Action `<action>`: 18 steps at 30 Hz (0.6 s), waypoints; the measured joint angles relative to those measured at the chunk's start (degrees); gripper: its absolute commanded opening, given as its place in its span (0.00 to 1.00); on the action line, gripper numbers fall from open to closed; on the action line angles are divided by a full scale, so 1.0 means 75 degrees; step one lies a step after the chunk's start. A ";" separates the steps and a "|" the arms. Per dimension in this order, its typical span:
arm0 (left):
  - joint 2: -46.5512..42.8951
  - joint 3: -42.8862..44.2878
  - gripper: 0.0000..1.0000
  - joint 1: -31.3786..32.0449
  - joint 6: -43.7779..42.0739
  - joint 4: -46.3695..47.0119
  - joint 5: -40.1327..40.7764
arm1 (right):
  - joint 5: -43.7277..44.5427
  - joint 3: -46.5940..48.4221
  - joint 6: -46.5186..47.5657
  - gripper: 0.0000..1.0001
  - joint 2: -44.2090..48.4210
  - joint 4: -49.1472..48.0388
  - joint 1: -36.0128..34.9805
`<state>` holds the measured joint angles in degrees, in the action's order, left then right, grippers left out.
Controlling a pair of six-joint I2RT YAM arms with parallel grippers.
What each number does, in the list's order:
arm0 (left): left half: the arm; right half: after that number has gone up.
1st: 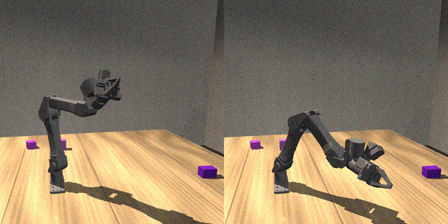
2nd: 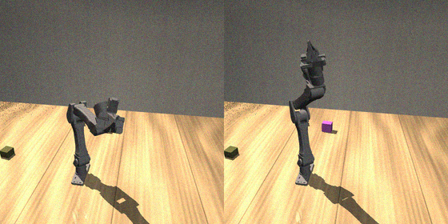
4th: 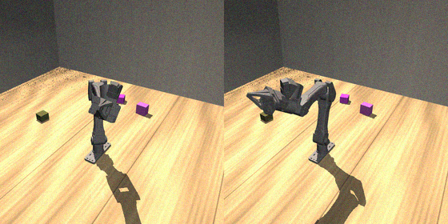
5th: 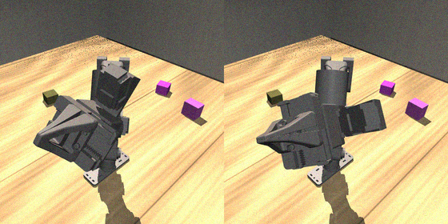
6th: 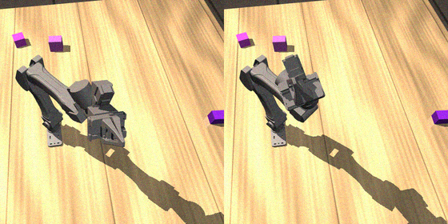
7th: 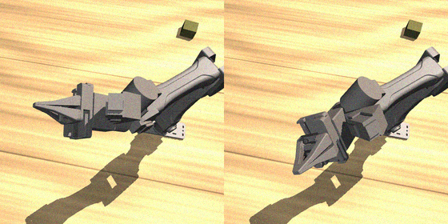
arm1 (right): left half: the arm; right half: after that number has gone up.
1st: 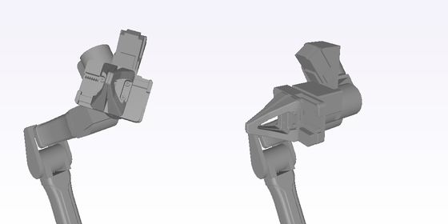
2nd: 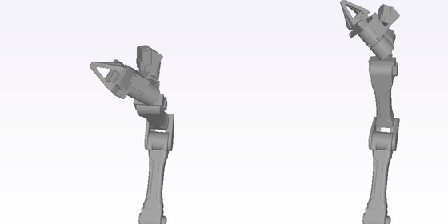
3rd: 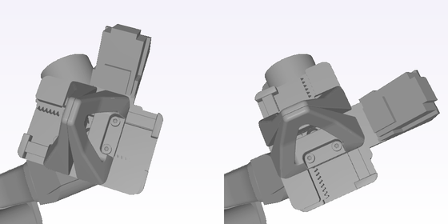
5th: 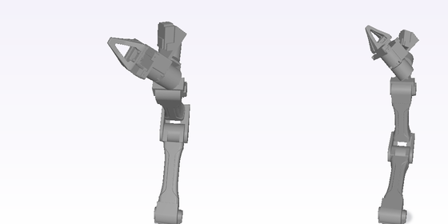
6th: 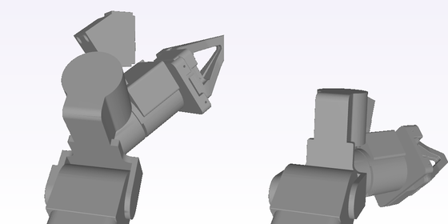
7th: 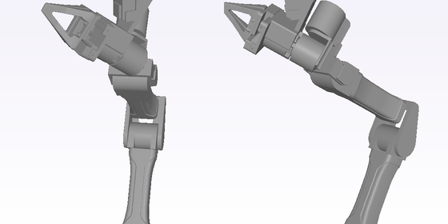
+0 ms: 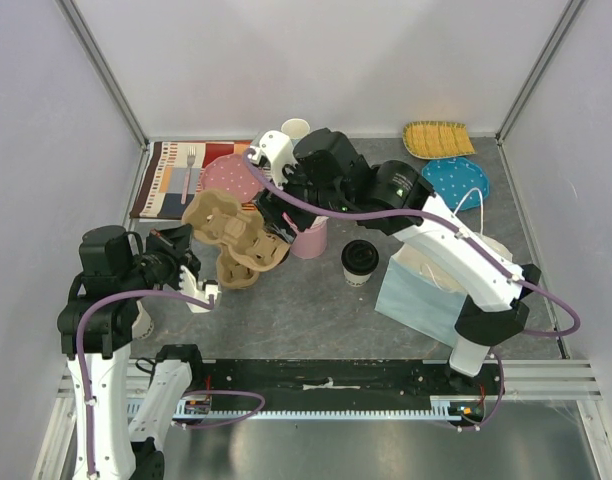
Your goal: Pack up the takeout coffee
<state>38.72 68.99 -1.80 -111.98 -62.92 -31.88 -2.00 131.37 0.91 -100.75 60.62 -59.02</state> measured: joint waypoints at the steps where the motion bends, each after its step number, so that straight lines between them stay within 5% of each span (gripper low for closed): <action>1: 0.0000 0.0000 0.02 0.0000 -0.0009 0.0000 0.0000 | 0.0061 0.0000 0.0012 0.70 -0.0035 0.0096 -0.0067; 14: 0.0000 0.0000 0.02 0.0000 -0.0029 0.0009 -0.0032 | 0.0889 0.0006 0.0122 0.62 -0.0236 0.0195 -0.0338; 18: 0.0000 0.0000 0.02 0.0000 -0.0029 0.0029 -0.0050 | 0.1084 0.0015 0.0184 0.45 -0.0501 0.0198 -0.0335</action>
<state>38.72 68.99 -1.80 -112.20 -62.70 -32.25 6.13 131.48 2.28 -104.51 62.11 -61.54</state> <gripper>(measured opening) 0.045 0.564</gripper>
